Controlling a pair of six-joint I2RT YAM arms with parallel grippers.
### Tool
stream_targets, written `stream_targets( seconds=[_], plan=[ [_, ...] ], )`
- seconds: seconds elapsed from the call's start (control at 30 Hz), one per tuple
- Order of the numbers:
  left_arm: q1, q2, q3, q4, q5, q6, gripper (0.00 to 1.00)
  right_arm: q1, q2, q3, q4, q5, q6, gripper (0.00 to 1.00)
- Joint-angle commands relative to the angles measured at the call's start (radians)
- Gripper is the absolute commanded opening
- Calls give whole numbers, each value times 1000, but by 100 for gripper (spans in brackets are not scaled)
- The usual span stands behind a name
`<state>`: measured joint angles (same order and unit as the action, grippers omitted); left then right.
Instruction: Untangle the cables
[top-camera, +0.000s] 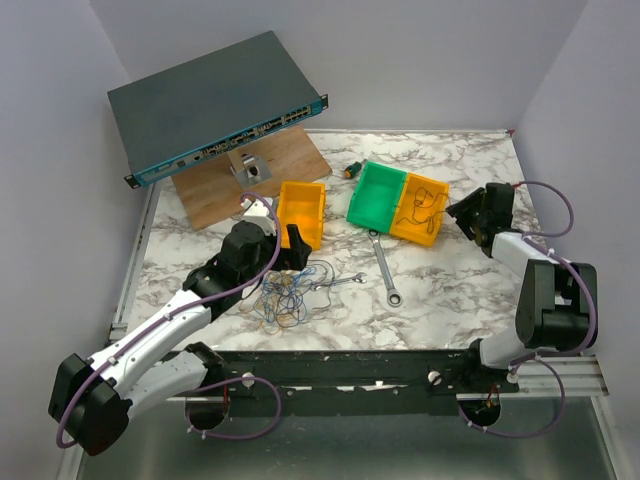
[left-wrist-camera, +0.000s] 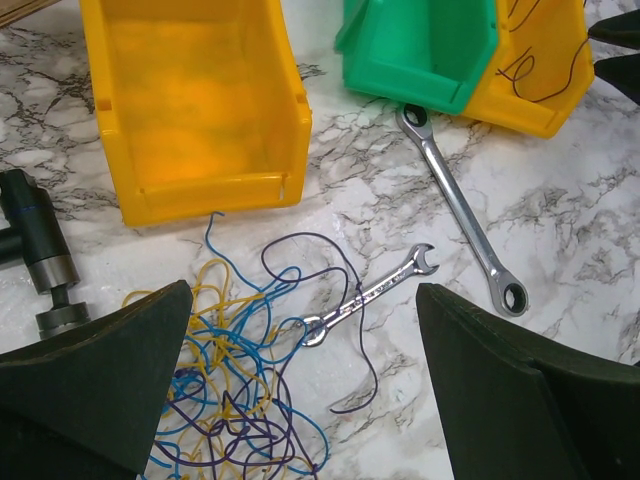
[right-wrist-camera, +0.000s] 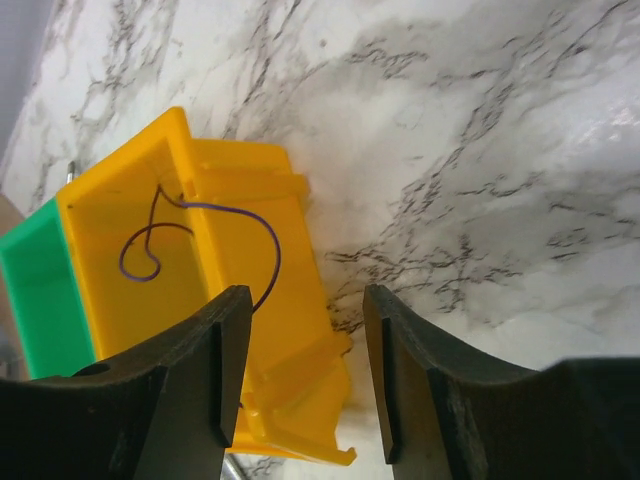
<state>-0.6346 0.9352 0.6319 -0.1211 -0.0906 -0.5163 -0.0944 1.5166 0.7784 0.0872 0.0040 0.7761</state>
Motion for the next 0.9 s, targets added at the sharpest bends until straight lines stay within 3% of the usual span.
stream_targets(
  seconds=[0.0,0.23,0.57,0.87],
  plan=[
    [5,-3,-4,16,21,9,99,-2,-18,-22,170,-109,74,52],
    [6,-8,0,6,9,19,99,-22,31,-42,232,-157,133,43],
    [6,-18,0,-5,6,25,99,-65,39,-55,206,-109,137,44],
    [5,-1,11,1,20,18,99,-67,147,-48,259,-189,137,40]
  ],
)
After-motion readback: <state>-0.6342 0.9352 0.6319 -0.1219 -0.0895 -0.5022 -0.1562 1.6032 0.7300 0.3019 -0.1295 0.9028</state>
